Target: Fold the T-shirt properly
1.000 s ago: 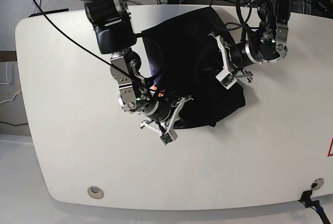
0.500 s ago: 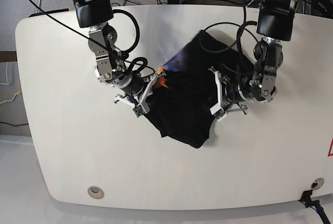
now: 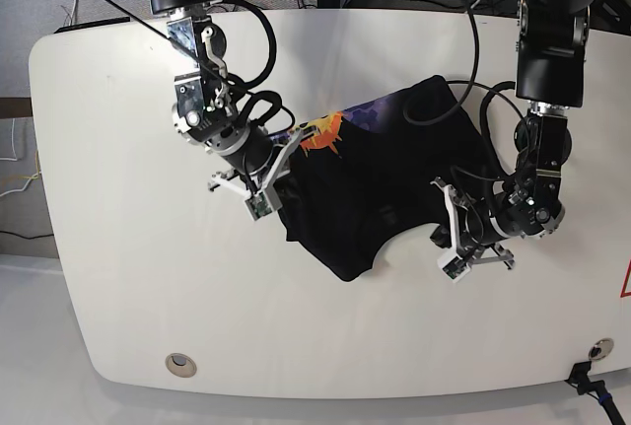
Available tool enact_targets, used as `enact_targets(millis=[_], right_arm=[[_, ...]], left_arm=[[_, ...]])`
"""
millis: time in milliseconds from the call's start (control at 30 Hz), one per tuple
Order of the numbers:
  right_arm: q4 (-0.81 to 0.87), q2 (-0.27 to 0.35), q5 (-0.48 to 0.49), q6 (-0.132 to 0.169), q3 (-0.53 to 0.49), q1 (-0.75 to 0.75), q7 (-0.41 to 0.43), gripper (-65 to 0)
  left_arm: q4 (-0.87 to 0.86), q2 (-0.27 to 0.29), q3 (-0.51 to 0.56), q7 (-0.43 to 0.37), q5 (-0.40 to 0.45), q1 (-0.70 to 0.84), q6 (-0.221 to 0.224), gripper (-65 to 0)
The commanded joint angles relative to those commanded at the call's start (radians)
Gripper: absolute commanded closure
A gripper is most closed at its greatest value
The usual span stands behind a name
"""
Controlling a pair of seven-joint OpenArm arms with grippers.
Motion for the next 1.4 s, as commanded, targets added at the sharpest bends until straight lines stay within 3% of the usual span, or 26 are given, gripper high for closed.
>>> enact_targets(millis=[200, 300, 433, 533, 700, 867, 1000, 1167, 1400], right_arm=[[-0.245, -0.031, -0.002, 0.002, 0.002, 0.157, 0.040, 0.0], [-0.327, -0.028, -0.005, 0.002, 0.003, 0.161, 0.133, 0.0], [-0.356, -0.011, -0.005, 0.002, 0.005, 0.124, 0.133, 0.0], [-0.304, 0.006, -0.003, 0.002, 0.006, 0.060, 0.133, 0.0], [-0.250, 0.008, -0.005, 0.002, 0.006, -0.003, 0.133, 0.0], [-0.241, 0.021, -0.005, 0.002, 0.006, -0.009, 0.133, 0.0], [-0.110, 0.051, 0.000, 0.002, 0.032, -0.041, 0.133, 0.0], [0.103, 0.091, -0.005, 0.002, 0.075, -0.163, 0.133, 0.0], [0.348, 0.091, -0.006, 0.006, 0.187, -0.437, 0.135, 0.0]], left_arm=[[0.227, 0.009, -0.057, 0.034, 0.000, 0.256, 0.000, -1.2], [0.222, 0.038, -0.060, 0.032, 0.006, 0.302, 0.000, -1.2], [0.140, 0.040, -0.057, 0.008, 0.005, 0.293, 0.000, -1.2], [0.048, 0.035, -0.052, -0.046, 0.006, 0.230, 0.000, -1.2], [-0.038, 0.035, -0.054, -0.048, 0.006, 0.161, 0.000, -1.2], [0.012, 0.034, -0.060, -0.048, 0.005, 0.166, 0.000, -1.2], [0.130, 0.003, -0.063, -0.048, 0.005, 0.206, 0.000, -1.2], [0.311, -0.020, -0.199, -0.048, 0.006, 0.321, 0.000, -1.2], [0.423, 0.012, -0.450, -0.080, 0.008, 0.522, 0.000, -1.0]])
